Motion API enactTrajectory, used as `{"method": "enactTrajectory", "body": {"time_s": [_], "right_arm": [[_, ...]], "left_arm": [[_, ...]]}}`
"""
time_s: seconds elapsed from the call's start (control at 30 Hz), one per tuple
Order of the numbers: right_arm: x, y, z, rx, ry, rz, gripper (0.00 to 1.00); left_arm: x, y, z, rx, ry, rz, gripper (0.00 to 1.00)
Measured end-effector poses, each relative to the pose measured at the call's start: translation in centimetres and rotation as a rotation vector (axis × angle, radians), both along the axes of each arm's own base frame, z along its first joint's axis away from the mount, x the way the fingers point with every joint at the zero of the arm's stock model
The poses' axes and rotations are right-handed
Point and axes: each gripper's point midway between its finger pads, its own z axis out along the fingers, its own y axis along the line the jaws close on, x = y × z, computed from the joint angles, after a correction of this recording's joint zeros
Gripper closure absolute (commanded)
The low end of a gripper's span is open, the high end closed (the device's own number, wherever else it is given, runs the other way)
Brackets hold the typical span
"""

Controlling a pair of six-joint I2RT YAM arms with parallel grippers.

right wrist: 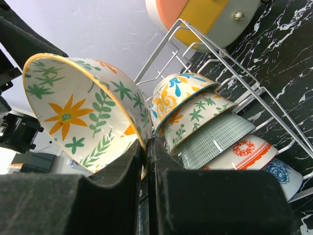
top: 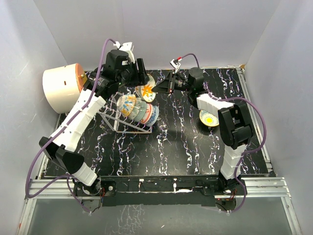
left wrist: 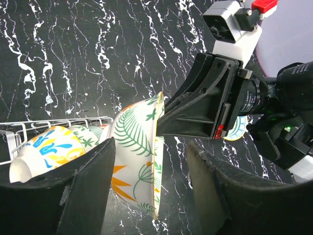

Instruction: Unload the bowls from the dish rack

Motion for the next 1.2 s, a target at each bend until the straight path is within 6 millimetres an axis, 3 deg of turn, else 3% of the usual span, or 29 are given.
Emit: {"method": "enactTrajectory", "body": {"time_s": [0.23,0.4,0.67,0.87,0.97,1.07,1.2], "right_arm": [[-0.1,-0.7,0.4,0.005,0.016,-0.025,0.93],[0.0,-2.3,0.3,-0.008,0.041,-0.066,0.93],[0.7,-6.7,-0.5,-0.063,0.095,-0.201,0.93],[2.7,-13.2,-1.3,-0.201,0.137,-0.461,0.93],[3.0,-17.6,-1.4,-0.248,0.166,-0.595,0.93],[2.4,-22.4,-2.6,-0.284,0.224,-0.731,0.93],[0.7,-28.4,-6.1,-0.357,0.371,-0.908,0.93]], "left_arm": [[-0.1,-0.3,0.1,-0.011,0.001,-0.004,0.11],[-0.2,-0.3,0.2,-0.012,0.0,-0.002,0.03],[-0.5,0.6,0.9,0.0,-0.027,0.023,0.03],[-0.6,1.3,1.4,0.016,-0.052,0.037,0.03],[-0.6,1.5,1.0,0.029,-0.049,0.039,0.03],[-0.7,1.5,0.5,0.042,-0.039,0.037,0.03],[-0.8,1.8,0.1,0.064,-0.033,0.035,0.03]]}}
